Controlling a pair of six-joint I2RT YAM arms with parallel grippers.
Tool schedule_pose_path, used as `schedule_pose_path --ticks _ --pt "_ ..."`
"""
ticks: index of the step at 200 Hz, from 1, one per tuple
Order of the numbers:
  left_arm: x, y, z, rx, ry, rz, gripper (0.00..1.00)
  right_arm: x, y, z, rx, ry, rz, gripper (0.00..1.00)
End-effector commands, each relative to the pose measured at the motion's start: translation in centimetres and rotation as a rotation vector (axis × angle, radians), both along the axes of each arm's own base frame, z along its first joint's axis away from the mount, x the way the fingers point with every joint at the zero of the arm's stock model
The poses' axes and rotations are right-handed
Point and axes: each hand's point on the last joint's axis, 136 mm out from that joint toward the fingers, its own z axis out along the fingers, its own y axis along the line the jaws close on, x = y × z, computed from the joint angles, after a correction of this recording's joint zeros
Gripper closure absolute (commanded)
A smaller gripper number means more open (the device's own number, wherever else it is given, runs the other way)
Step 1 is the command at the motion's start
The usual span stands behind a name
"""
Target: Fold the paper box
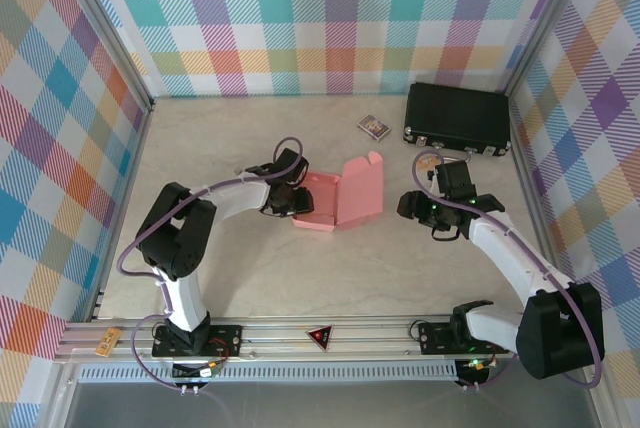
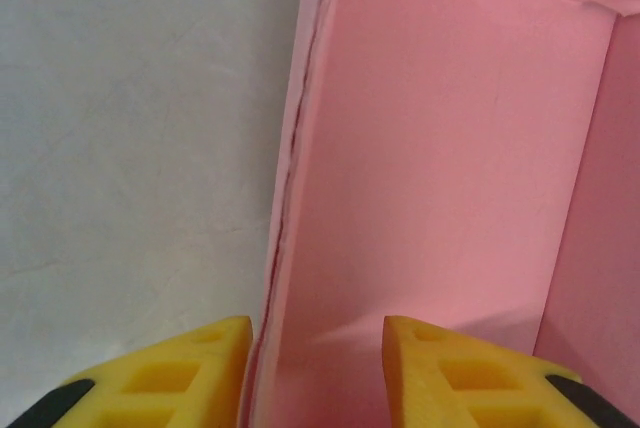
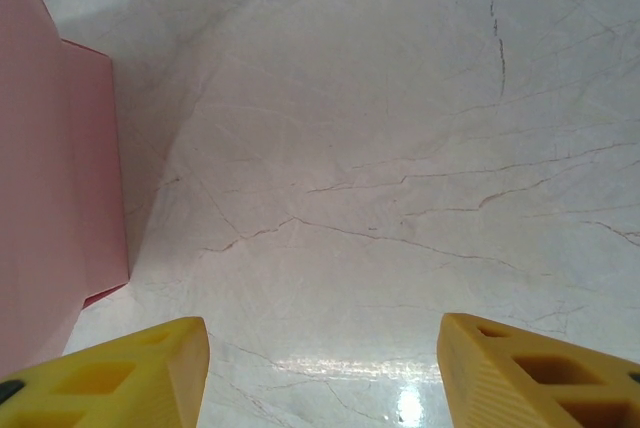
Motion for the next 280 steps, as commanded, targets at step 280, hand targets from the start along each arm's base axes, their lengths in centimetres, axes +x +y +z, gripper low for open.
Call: schedule_pose_path --ticks 280 --pt "-5.7 -7.9 -1.4 -0.401 0.071 0.336 0.54 12.2 3.0 0.5 -0.026 -0.047 0.029 0.4"
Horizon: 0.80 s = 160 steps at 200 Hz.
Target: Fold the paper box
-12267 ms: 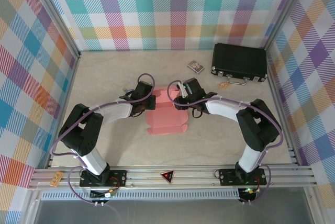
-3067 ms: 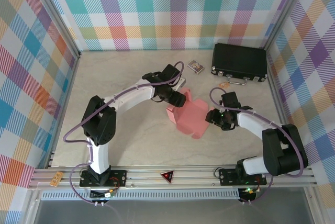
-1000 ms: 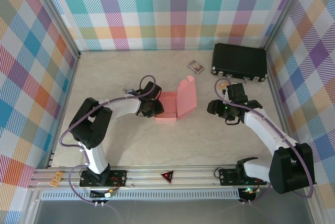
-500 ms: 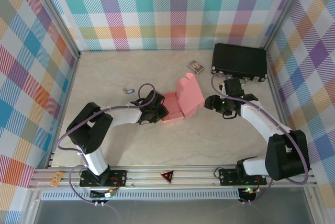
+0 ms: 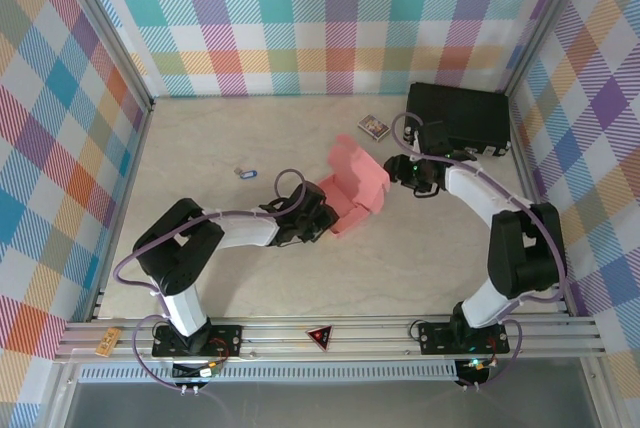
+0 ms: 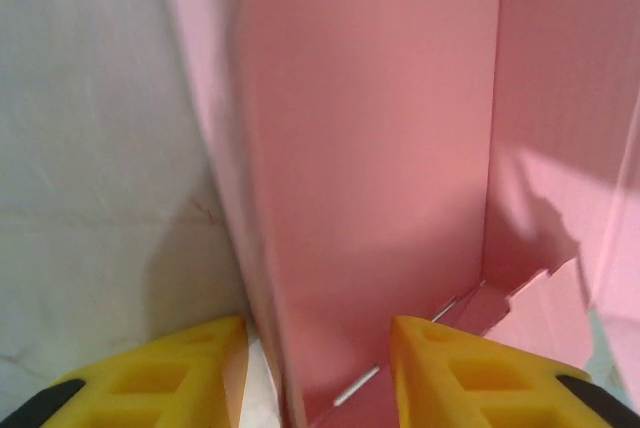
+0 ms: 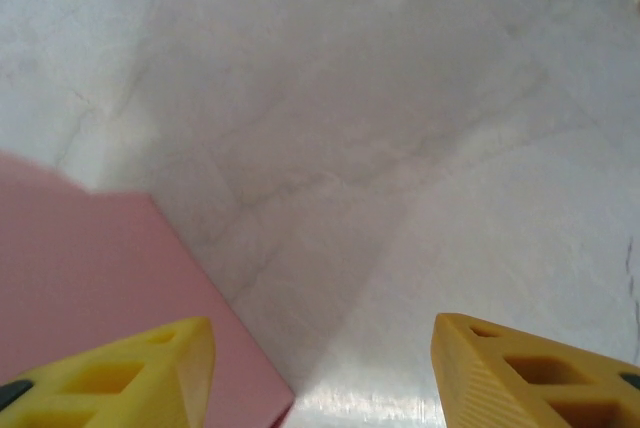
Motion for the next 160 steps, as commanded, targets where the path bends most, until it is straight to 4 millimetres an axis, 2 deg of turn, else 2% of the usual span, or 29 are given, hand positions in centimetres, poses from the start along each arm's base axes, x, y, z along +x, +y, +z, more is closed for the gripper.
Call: schedule_pose_path --ticks 1,42,60,97,130,143,160 --pt "-1.2 0.1 -1.0 -0.008 0.037 -0.008 0.54 1.6 -0.1 0.9 -0.04 -0.037 -0.003 0.41" --pt "-0.8 1.0 0.1 0.048 -0.01 -0.021 0.43 2.6 -1.3 1.2 -0.13 -0.039 -0.021 0.4" --pt "-0.5 1.4 1.3 0.078 -0.053 -0.037 0.38 2.6 -2.0 1.8 -0.155 -0.05 -0.036 0.39" --pt "-0.4 4.0 4.0 0.23 -0.14 -0.063 0.3 2.4 -3.8 3.3 -0.211 -0.072 -0.079 0.37" --pt "0.2 7.7 7.1 0.446 -0.241 -0.098 0.22 1.4 -5.9 4.1 -0.233 -0.07 -0.128 0.36" --pt "1.1 8.2 8.4 0.498 -0.285 -0.158 0.22 0.7 -6.5 4.3 -0.226 -0.071 -0.137 0.36" --pt "2.5 8.5 9.2 0.527 -0.317 -0.262 0.19 -0.6 -7.1 4.3 -0.229 -0.067 -0.14 0.36"
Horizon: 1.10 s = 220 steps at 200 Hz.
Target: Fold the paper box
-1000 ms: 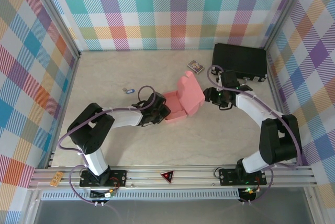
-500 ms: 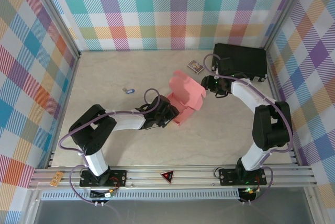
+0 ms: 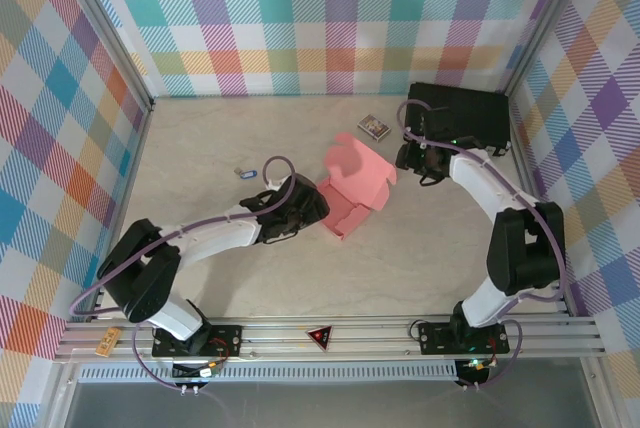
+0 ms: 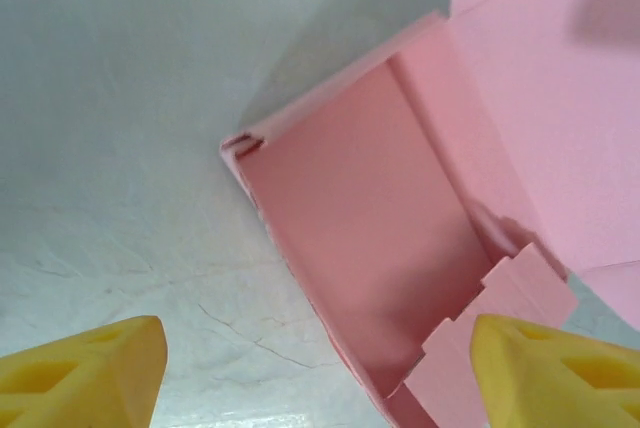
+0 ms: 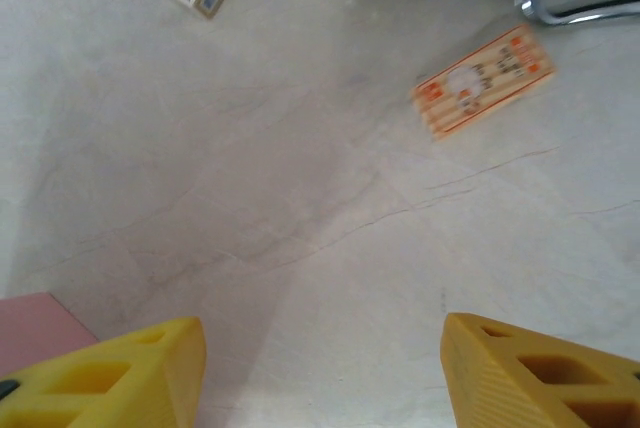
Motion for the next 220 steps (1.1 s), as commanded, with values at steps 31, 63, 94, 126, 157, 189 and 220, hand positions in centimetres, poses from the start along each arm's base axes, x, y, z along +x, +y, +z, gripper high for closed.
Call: schedule_pose_path --ticks 31,63,94,126,157,189,220 --pt "4.3 1.7 1.4 0.217 -0.061 -0.352 0.19 -5.0 -1.4 -0.1 -0.013 0.031 0.019 0.35" --pt "6.6 0.8 0.5 0.211 -0.061 -0.536 0.22 -8.7 -0.5 -1.3 0.077 0.054 0.037 0.37" --pt "8.2 0.3 -1.1 0.141 -0.024 -0.621 0.24 -11.4 2.6 -2.8 0.237 0.042 0.112 0.41" --pt "8.4 -0.8 -1.8 0.083 0.004 -0.686 0.26 -12.6 4.6 -4.9 0.284 0.066 0.139 0.45" --pt "7.9 -1.9 -2.6 0.013 0.027 -0.721 0.28 -11.7 6.1 -6.2 0.277 0.078 0.152 0.5" --pt "7.7 -2.4 -3.9 -0.037 0.06 -0.699 0.3 -9.9 5.8 -7.5 0.203 0.092 0.111 0.57" --pt "7.3 -2.2 -4.7 -0.063 0.07 -0.656 0.32 -8.2 6.0 -7.4 0.171 0.085 0.113 0.58"
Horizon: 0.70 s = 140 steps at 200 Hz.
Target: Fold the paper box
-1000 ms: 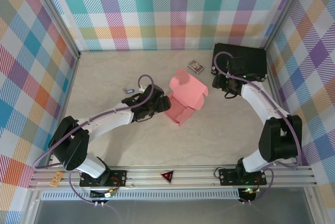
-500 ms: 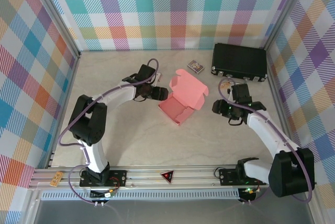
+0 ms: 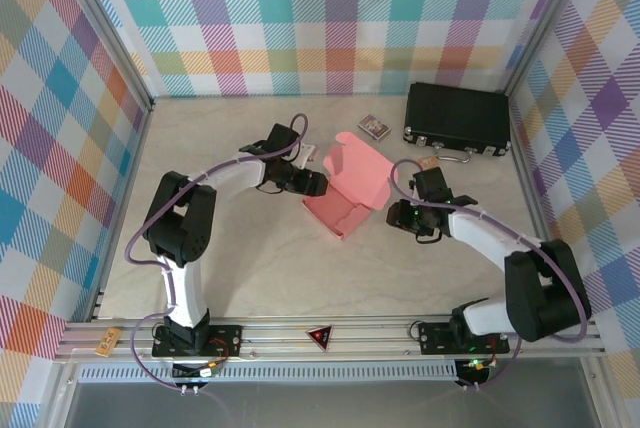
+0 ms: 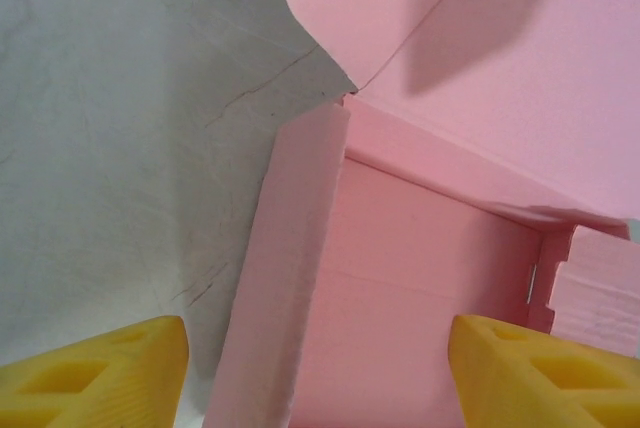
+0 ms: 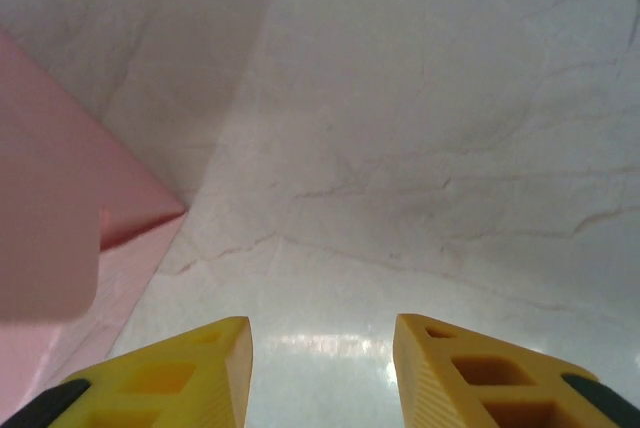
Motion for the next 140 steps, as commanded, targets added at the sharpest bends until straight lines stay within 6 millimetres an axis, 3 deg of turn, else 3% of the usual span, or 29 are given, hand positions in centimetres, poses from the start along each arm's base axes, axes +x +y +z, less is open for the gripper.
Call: schedule_pose_path --ticks 1,43,71,106,140 --pt "-0.5 -0.3 -0.7 -0.045 0.031 0.02 0.32 2.9 0.5 1.9 -0.006 -0.086 -0.009 0.58" --pt "-1.5 -0.3 -0.8 -0.086 0.063 0.073 0.41 5.1 1.2 1.7 -0.034 -0.072 0.03 0.58" --pt "-2.5 0.9 -1.0 -0.035 0.079 0.147 0.46 7.0 2.0 1.7 -0.053 -0.082 0.07 0.57" --pt "-4.3 2.0 -0.2 -0.044 0.069 0.263 0.46 9.5 3.3 1.8 -0.058 -0.094 0.142 0.57" --pt "-6.1 1.4 0.2 -0.128 0.096 0.316 0.42 11.3 4.8 1.8 -0.041 -0.1 0.195 0.56"
